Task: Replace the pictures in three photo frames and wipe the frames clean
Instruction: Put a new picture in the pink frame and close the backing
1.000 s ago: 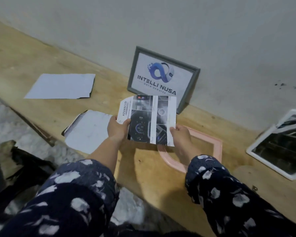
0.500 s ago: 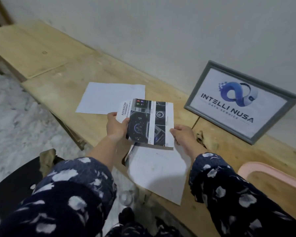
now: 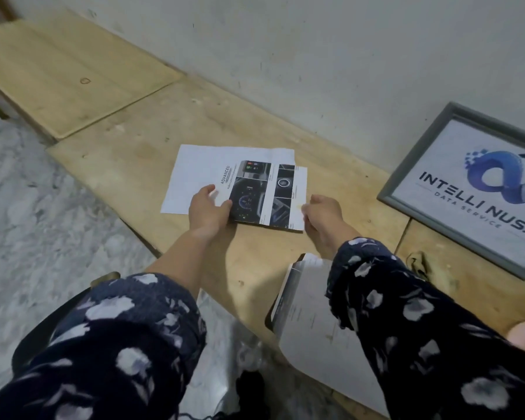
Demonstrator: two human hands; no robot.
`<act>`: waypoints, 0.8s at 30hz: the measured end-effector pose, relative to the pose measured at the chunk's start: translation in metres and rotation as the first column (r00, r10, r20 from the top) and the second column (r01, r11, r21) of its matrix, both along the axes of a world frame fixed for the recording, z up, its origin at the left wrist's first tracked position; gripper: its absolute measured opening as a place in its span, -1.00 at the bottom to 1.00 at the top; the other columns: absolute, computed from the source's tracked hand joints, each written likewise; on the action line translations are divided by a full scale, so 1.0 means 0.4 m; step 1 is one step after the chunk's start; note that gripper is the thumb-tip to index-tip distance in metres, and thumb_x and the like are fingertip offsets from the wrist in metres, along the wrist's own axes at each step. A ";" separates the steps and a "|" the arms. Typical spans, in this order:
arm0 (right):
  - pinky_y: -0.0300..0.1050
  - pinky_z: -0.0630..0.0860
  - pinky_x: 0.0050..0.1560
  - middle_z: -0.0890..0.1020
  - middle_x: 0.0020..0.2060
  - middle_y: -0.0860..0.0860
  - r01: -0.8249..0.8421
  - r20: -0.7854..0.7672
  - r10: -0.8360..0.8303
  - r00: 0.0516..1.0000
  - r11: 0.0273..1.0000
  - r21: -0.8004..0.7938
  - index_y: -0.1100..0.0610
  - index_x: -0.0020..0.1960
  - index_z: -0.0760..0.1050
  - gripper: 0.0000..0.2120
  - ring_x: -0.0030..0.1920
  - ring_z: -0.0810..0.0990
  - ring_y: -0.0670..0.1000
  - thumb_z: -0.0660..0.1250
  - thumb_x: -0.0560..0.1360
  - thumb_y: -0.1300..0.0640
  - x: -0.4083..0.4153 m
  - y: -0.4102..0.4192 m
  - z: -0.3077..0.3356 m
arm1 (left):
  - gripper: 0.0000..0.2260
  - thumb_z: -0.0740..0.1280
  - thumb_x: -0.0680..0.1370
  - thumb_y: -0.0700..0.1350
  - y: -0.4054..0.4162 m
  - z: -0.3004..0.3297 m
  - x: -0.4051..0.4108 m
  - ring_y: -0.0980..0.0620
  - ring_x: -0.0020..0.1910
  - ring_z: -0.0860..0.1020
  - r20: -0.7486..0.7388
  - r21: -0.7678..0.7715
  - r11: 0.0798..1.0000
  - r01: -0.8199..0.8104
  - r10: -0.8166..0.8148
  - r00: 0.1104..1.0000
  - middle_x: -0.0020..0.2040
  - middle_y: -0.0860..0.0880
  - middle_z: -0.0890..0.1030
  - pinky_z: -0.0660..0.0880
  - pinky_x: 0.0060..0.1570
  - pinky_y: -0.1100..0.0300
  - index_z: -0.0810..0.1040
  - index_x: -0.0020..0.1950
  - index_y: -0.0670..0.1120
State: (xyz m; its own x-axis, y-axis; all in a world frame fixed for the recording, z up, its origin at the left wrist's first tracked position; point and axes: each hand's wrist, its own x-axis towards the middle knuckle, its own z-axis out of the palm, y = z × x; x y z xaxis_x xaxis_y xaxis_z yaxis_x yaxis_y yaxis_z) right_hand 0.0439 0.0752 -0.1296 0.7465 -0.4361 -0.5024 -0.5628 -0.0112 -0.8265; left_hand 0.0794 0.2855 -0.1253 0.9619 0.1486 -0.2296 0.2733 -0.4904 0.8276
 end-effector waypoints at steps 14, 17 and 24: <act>-0.07 0.54 -0.09 0.53 -0.05 0.04 -0.022 0.017 0.022 1.000 0.999 -0.049 0.15 0.37 0.38 -0.60 -0.20 0.55 0.06 0.18 0.55 0.35 -0.187 -0.036 0.078 | -0.65 0.28 0.56 -0.16 -0.104 0.017 -0.112 -0.12 0.37 0.26 0.002 0.153 0.976 0.158 -0.160 0.987 0.32 -0.07 0.48 0.29 0.26 0.06 0.46 0.36 -0.05; -0.17 0.52 -0.14 0.52 0.17 0.09 -0.072 -0.024 0.069 0.997 0.984 -0.165 0.15 0.37 0.38 -0.60 0.04 0.60 0.11 0.24 0.55 0.30 -0.286 -0.088 0.073 | -0.66 0.28 0.56 -0.15 -0.147 0.024 -0.198 -0.08 0.39 0.25 0.008 0.141 0.959 0.245 -0.248 0.969 0.32 -0.06 0.45 0.30 0.30 0.05 0.46 0.34 -0.05; -0.15 0.38 0.16 0.46 0.18 0.05 -0.194 -0.225 0.109 0.968 0.897 -0.397 0.09 0.34 0.40 -0.57 0.25 0.44 0.12 0.27 0.48 0.25 -0.539 -0.172 0.025 | -0.42 0.37 0.50 0.05 -0.209 0.004 -0.381 -0.16 0.38 0.26 -0.197 0.374 0.771 0.516 -0.477 0.856 0.38 -0.10 0.35 0.32 0.24 -0.03 0.27 0.46 -0.07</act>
State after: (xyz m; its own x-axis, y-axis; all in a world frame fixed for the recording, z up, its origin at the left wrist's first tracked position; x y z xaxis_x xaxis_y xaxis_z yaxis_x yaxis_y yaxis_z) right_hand -0.1715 0.0066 -0.1196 0.7276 -0.5248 -0.4417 -0.6737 -0.4256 -0.6041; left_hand -0.0732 0.2020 -0.1238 0.9064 -0.2478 -0.3421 -0.0411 -0.8577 0.5125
